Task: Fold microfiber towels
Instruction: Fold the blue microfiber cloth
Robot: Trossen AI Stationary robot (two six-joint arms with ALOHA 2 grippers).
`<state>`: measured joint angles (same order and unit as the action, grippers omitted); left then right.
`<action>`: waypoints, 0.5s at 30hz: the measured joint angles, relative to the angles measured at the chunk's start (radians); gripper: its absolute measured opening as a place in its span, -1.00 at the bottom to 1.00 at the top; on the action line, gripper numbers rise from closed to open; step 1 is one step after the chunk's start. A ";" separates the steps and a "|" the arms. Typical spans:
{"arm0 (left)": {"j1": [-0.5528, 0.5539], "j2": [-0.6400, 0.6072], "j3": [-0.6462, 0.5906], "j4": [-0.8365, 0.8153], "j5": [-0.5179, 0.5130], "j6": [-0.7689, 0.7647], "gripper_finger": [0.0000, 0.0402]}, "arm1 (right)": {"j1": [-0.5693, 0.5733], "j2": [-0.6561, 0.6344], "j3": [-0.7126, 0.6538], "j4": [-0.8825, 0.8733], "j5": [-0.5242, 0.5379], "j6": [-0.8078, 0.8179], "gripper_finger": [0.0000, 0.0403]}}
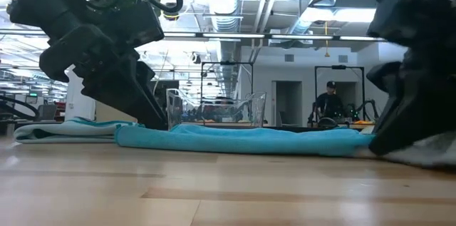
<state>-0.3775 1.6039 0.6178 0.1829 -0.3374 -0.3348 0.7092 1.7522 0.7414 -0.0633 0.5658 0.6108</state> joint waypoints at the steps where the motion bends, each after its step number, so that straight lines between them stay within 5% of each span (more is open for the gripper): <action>1: 0.000 0.000 0.000 0.000 0.000 -0.001 -0.18 | -0.003 -0.013 0.000 0.002 0.000 -0.017 -0.93; 8: 0.000 0.000 0.000 0.000 -0.009 -0.001 -0.18 | -0.072 -0.097 0.022 0.006 0.028 -0.163 -0.76; 15: 0.000 0.001 0.000 0.008 -0.022 0.006 -0.18 | -0.168 -0.095 0.114 0.012 -0.030 -0.379 -0.86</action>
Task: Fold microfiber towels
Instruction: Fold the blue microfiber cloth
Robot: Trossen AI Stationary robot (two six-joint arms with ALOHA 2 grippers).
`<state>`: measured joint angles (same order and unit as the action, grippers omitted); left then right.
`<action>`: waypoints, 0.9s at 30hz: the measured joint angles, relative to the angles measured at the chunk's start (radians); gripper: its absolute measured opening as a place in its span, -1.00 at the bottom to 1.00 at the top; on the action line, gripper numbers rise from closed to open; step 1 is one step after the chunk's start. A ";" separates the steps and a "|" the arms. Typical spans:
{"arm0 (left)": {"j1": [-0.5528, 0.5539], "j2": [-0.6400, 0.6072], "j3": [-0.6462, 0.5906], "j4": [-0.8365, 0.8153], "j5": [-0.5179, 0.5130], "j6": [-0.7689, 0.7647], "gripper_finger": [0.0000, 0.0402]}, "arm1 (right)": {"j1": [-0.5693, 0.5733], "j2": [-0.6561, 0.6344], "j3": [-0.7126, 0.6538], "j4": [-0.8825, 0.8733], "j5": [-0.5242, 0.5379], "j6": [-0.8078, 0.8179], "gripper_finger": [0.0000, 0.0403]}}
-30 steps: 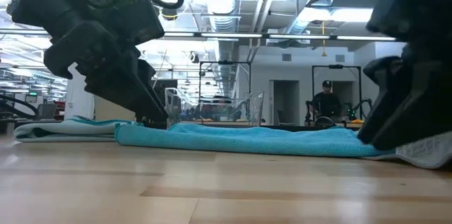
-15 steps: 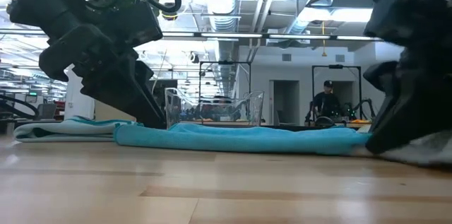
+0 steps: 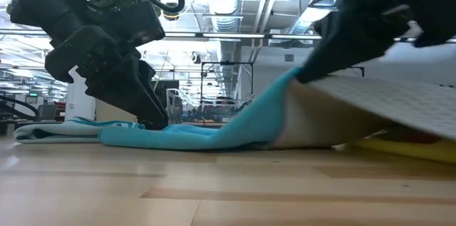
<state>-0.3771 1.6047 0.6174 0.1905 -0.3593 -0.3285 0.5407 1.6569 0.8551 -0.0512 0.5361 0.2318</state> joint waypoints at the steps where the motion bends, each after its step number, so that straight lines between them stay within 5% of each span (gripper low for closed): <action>1: 0.000 0.000 0.000 0.000 0.000 0.001 -0.18 | -0.011 0.001 0.006 -0.002 -0.013 -0.011 -0.87; 16: 0.000 -0.013 0.000 -0.007 -0.005 0.002 -0.18 | -0.121 0.002 0.057 0.104 -0.134 -0.253 -0.86; 27: -0.001 -0.187 0.000 -0.198 -0.049 -0.038 -0.18 | -0.184 0.089 0.095 0.224 -0.264 -0.343 -0.85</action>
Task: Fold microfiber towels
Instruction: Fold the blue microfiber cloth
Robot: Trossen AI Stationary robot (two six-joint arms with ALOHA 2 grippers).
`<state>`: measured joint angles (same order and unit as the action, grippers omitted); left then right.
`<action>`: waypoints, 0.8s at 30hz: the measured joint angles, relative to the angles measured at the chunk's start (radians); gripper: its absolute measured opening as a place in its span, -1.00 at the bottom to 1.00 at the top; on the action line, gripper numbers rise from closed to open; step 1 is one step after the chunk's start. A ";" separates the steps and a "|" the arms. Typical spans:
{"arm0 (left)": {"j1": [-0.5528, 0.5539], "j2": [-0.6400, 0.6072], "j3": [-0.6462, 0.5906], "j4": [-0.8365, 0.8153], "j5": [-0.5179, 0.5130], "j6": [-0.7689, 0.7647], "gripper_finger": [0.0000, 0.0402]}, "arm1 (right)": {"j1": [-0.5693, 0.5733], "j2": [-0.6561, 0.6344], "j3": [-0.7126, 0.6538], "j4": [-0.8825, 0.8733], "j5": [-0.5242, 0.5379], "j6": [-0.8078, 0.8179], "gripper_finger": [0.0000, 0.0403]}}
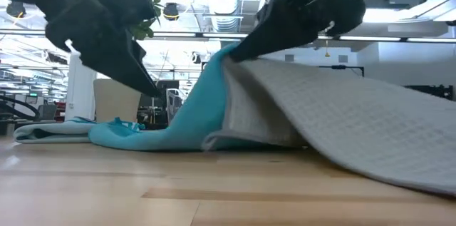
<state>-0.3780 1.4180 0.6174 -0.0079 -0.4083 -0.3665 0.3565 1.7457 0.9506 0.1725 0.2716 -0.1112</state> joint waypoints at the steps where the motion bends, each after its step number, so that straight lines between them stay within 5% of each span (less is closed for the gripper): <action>1: -0.001 -0.016 0.000 -0.019 0.002 -0.012 -0.18 | -0.001 0.020 0.016 -0.012 -0.004 -0.013 -0.85; 11: -0.021 -0.128 0.001 -0.168 -0.026 -0.071 -0.18 | -0.038 0.188 0.252 -0.023 -0.050 -0.252 -0.82; 24: -0.030 -0.147 0.000 -0.254 -0.068 -0.101 -0.18 | -0.127 0.369 0.504 -0.114 -0.219 -0.331 -0.83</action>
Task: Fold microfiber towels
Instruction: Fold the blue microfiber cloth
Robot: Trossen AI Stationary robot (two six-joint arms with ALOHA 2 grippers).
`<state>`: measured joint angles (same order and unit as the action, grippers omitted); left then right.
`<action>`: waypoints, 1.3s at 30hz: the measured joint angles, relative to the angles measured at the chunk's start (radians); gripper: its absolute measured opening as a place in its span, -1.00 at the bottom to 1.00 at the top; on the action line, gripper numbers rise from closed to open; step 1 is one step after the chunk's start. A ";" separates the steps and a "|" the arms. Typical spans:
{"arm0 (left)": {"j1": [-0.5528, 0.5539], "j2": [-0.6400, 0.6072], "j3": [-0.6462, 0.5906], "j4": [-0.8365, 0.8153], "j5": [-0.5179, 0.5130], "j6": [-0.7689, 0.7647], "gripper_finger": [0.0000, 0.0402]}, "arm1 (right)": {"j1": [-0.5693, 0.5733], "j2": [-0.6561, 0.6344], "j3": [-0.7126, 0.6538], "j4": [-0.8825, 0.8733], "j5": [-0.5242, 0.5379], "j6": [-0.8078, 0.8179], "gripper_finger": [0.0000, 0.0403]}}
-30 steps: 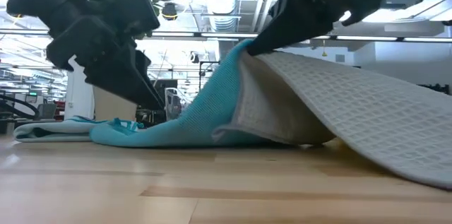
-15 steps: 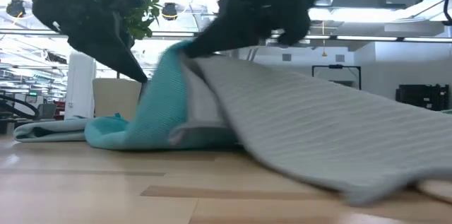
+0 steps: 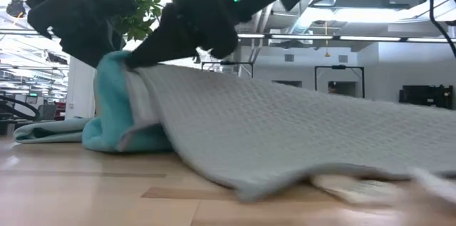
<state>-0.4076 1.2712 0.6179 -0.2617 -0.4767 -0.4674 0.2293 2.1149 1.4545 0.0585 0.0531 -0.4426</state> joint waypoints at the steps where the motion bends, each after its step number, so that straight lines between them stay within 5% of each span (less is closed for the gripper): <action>1: 0.000 -0.002 0.000 -0.005 -0.001 -0.001 -0.18 | -0.007 0.000 0.004 -0.011 -0.002 -0.008 -0.83; 11: -0.002 -0.061 0.025 -0.208 -0.060 -0.079 -0.18 | -0.058 0.002 0.016 0.002 -0.082 -0.030 -0.82; 20: -0.005 -0.107 0.027 -0.222 -0.070 -0.090 -0.18 | -0.075 0.002 0.014 0.023 -0.103 -0.029 -0.79; 35: -0.018 -0.114 0.027 -0.220 -0.031 -0.167 -0.18 | -0.123 0.082 0.058 0.082 -0.105 0.060 -0.03; 39: -0.040 -0.114 0.027 -0.214 -0.032 -0.184 -0.18 | -0.108 0.074 0.093 -0.137 -0.077 0.117 0.03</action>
<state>-0.4472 1.1568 0.6445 -0.4761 -0.5086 -0.6514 0.1209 2.1893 1.5480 -0.0788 -0.0235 -0.3255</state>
